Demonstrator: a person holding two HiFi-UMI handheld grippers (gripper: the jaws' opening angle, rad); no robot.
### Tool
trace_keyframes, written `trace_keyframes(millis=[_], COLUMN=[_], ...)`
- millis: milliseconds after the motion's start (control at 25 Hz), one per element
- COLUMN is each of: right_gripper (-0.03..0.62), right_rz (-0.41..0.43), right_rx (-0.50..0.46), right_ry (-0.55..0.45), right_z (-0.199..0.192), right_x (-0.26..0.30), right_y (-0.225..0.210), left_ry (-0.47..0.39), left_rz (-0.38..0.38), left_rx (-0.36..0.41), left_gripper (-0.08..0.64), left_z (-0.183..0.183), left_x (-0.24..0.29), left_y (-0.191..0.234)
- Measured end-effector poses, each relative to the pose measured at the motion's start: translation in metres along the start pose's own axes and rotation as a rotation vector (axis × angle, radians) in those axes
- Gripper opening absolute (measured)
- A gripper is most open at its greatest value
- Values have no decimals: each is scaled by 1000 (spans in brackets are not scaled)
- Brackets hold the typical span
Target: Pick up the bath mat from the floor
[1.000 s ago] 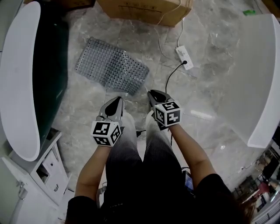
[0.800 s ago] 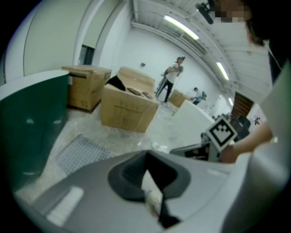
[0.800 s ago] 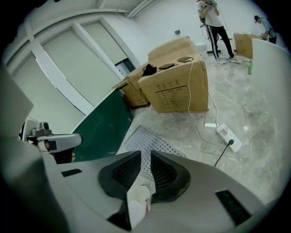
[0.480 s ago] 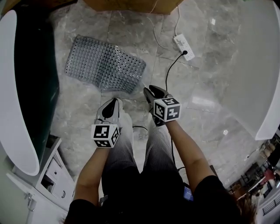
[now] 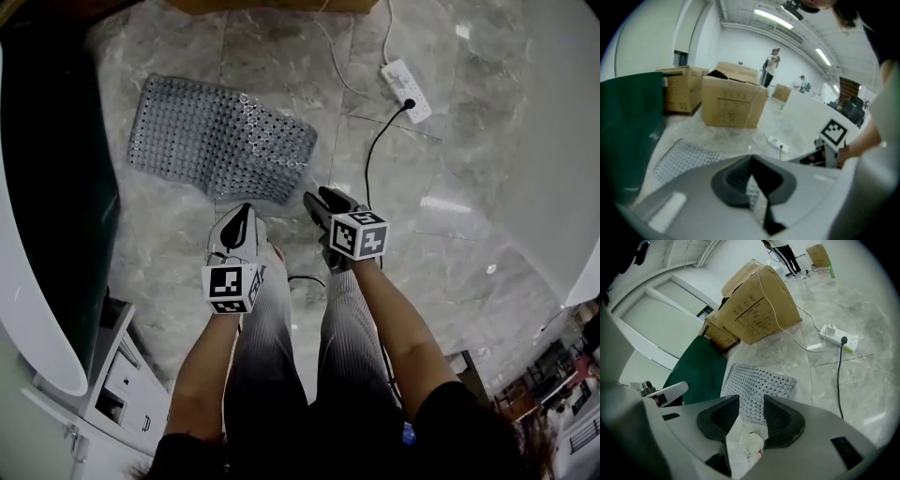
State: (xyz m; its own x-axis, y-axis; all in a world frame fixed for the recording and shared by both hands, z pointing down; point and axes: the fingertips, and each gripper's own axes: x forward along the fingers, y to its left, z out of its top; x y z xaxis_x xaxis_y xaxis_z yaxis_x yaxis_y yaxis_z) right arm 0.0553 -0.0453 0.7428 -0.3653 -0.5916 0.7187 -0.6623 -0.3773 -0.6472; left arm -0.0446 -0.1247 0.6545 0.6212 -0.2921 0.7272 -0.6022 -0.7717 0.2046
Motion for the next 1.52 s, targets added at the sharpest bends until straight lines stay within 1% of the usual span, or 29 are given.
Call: trace_keyframes(millis=[280, 520, 760, 880, 960, 1120, 1280, 1400, 1520], right_gripper=[144, 147, 147, 147, 147, 153, 155, 156, 160], right_rz=[-14, -34, -20, -12, -3, 22, 53, 94, 137], right_rx=[32, 47, 64, 92, 107, 107, 133, 151, 137], right_ry=[11, 26, 32, 23, 18, 6, -13, -26, -19], right_z=[-19, -39, -54, -62, -67, -68, -68, -72, -77], right_x=[39, 68, 99, 111, 117, 131, 142, 149, 156], right_y=[-42, -80, -103, -111, -114, -121, -128, -130, -126], left_ry=[49, 68, 83, 95, 99, 91, 80, 81, 91], left_rz=[7, -5, -4, 3, 0, 0, 27, 32, 38], left_rx=[21, 32, 64, 68, 87, 134, 117, 117, 116], left_gripper=[6, 6, 6, 6, 6, 6, 6, 6, 6], left_z=[-43, -69, -93, -102, -106, -110, -114, -122, -133], left_x=[36, 68, 99, 110, 116, 134, 144, 149, 152], left_y=[12, 13, 22, 29, 32, 41, 51, 52, 57])
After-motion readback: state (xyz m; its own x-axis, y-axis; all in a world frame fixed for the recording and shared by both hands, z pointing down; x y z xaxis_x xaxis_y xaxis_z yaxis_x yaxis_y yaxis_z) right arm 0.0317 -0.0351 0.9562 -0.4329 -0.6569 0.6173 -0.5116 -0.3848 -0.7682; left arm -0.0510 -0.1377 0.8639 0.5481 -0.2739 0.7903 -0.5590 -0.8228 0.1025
